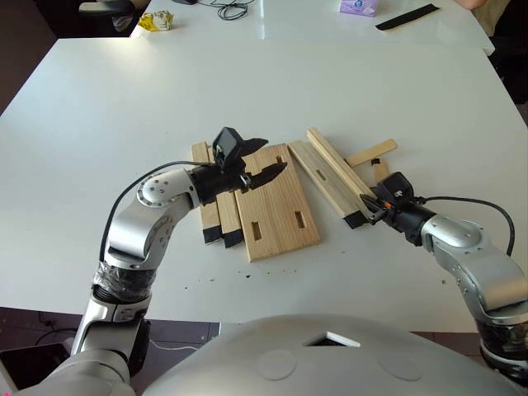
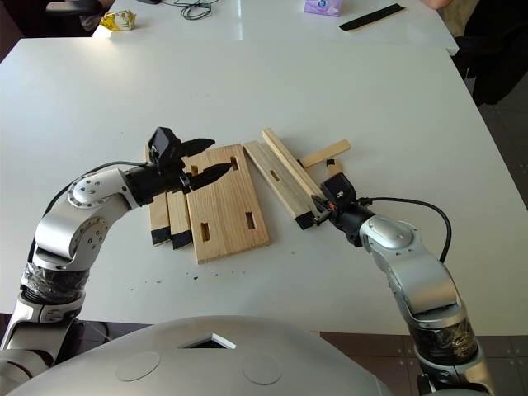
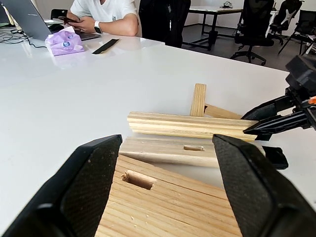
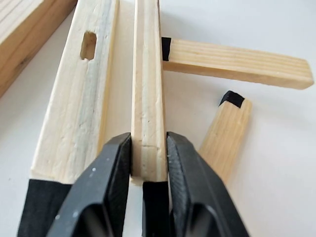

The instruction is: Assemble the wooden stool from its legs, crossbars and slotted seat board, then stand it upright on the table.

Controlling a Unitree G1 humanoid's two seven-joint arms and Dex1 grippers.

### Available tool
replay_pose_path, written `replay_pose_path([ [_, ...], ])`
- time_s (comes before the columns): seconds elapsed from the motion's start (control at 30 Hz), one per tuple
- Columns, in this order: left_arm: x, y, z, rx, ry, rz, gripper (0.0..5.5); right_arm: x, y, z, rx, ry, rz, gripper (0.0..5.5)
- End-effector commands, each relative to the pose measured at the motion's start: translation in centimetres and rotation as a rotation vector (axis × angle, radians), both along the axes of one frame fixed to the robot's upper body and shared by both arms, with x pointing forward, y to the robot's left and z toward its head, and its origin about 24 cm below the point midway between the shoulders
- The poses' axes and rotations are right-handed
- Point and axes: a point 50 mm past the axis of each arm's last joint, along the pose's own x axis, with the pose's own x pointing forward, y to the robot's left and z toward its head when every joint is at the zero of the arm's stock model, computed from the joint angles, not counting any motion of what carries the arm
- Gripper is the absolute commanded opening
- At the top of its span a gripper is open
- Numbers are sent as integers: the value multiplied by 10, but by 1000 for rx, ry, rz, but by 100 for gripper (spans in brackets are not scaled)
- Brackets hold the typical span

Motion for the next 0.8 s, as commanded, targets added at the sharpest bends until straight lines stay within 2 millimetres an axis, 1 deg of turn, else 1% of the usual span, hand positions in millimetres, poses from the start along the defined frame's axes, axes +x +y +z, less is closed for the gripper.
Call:
replay_pose_path([
  [0.03,7,4,5,-25,20,44,341,8,-2,9,21,-90,-37,102],
  [0.13,12,6,8,-69,49,77,341,13,2,22,57,-199,-30,102],
  [0.23,20,6,21,-228,121,113,341,17,9,40,61,-361,20,102],
  [0.33,27,6,37,-402,214,96,341,20,13,56,25,-521,82,102],
  [0.43,33,9,50,-529,291,73,341,22,17,68,-6,-647,133,102],
  [0.53,36,9,58,-581,331,55,341,25,20,77,-19,-731,158,102],
  [0.63,38,7,64,-616,338,43,341,29,25,90,9,-795,181,102],
  [0.7,40,5,68,-631,330,40,341,30,30,98,51,-813,200,102],
  [0.8,41,3,70,-663,330,42,341,28,36,105,122,-804,235,102],
])
